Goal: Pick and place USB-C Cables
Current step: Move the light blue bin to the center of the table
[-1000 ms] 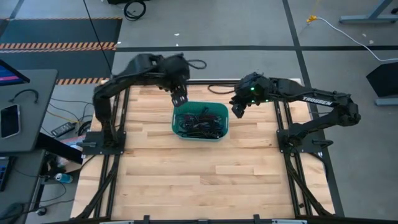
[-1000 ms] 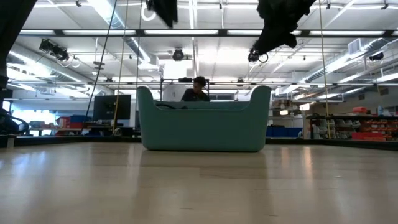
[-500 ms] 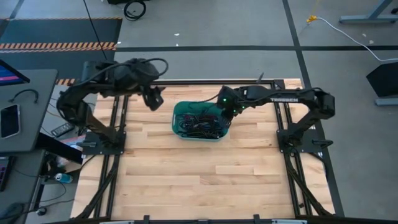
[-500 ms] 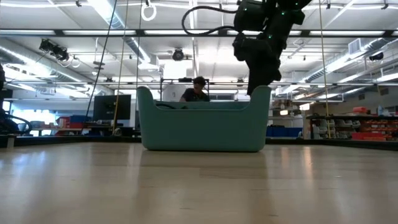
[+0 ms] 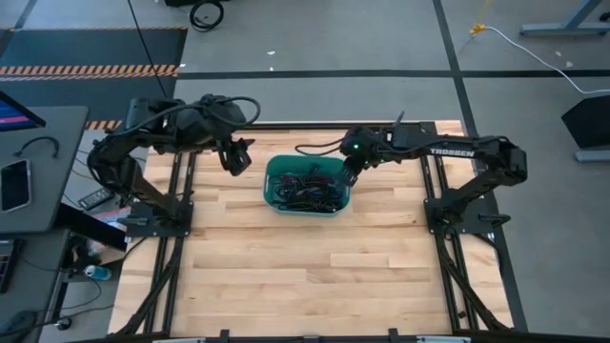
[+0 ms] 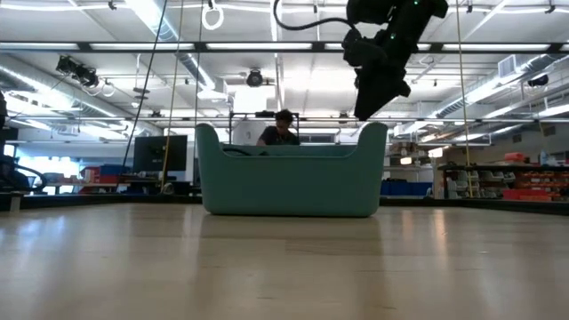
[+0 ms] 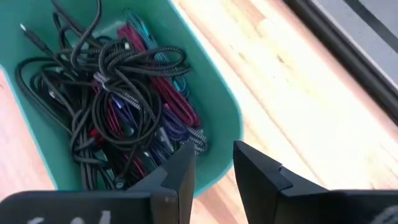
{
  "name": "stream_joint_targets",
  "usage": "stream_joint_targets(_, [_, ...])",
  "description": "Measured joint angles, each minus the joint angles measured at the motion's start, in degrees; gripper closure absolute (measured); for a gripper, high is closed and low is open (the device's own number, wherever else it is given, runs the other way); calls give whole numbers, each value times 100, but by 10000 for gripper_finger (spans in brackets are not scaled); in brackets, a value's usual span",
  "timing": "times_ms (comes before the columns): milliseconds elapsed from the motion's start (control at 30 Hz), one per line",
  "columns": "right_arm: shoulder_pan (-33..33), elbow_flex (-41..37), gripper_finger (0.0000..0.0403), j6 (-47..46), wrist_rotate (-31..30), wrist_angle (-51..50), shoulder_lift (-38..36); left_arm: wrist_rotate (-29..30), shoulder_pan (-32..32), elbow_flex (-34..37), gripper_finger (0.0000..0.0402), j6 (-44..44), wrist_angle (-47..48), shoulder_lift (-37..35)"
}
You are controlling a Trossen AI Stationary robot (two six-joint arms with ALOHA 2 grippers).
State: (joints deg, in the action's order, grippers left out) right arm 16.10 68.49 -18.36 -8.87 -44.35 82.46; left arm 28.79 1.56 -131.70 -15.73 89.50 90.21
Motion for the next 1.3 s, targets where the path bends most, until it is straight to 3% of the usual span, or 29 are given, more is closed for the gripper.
stream_joint_targets(700, [914,2,288,562,1128,-88,306,12,0,0,175,-20,4,-6])
stream_joint_targets(1300, [922,2,291,942,1353,144,1163,12,0,0,175,-20,1,-6])
